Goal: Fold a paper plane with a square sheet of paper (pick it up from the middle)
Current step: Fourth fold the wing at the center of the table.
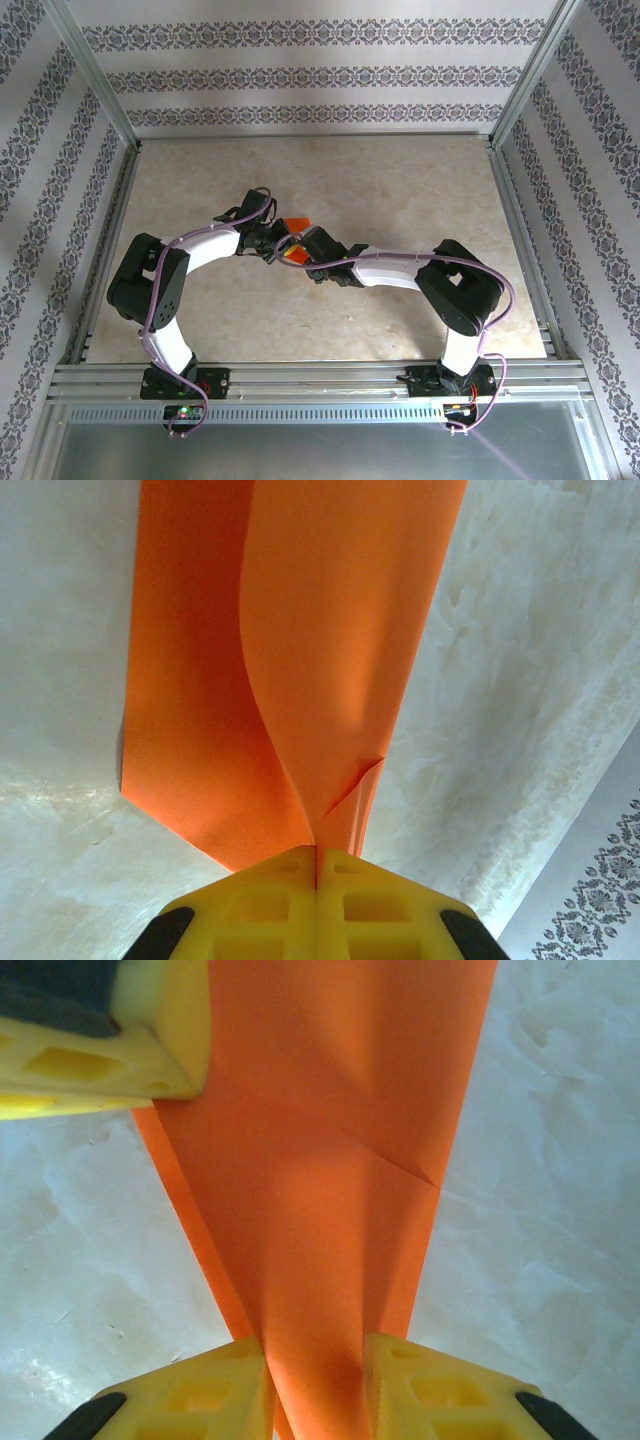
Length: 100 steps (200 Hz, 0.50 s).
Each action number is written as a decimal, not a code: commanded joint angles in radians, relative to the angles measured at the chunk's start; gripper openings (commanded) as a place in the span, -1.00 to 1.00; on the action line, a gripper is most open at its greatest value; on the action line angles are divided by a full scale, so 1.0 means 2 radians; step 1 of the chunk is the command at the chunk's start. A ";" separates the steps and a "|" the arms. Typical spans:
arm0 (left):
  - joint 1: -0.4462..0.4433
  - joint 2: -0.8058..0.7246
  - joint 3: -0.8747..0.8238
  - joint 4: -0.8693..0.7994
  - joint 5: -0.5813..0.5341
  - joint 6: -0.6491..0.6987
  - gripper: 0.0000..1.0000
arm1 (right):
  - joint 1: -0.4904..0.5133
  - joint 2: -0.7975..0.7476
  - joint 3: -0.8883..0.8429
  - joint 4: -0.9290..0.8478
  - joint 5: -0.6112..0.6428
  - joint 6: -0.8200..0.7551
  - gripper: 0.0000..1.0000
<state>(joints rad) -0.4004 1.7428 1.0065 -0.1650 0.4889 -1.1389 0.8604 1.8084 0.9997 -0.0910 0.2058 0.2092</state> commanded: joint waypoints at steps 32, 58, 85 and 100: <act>-0.006 -0.003 0.008 -0.016 -0.004 -0.015 -0.87 | 0.003 0.012 0.005 -0.004 0.030 0.004 -0.44; -0.007 -0.004 0.010 -0.018 -0.006 -0.014 -0.81 | 0.002 0.012 0.004 -0.004 0.029 0.004 -0.51; -0.004 -0.006 0.011 -0.022 -0.009 -0.012 -0.74 | 0.000 0.012 0.001 -0.002 0.018 0.007 -0.60; 0.000 -0.010 0.012 -0.026 -0.013 -0.009 -0.68 | -0.003 0.012 -0.001 0.000 0.008 0.010 -0.64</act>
<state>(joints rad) -0.4000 1.7428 1.0065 -0.1665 0.4881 -1.1458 0.8600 1.8153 0.9997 -0.0921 0.2306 0.2104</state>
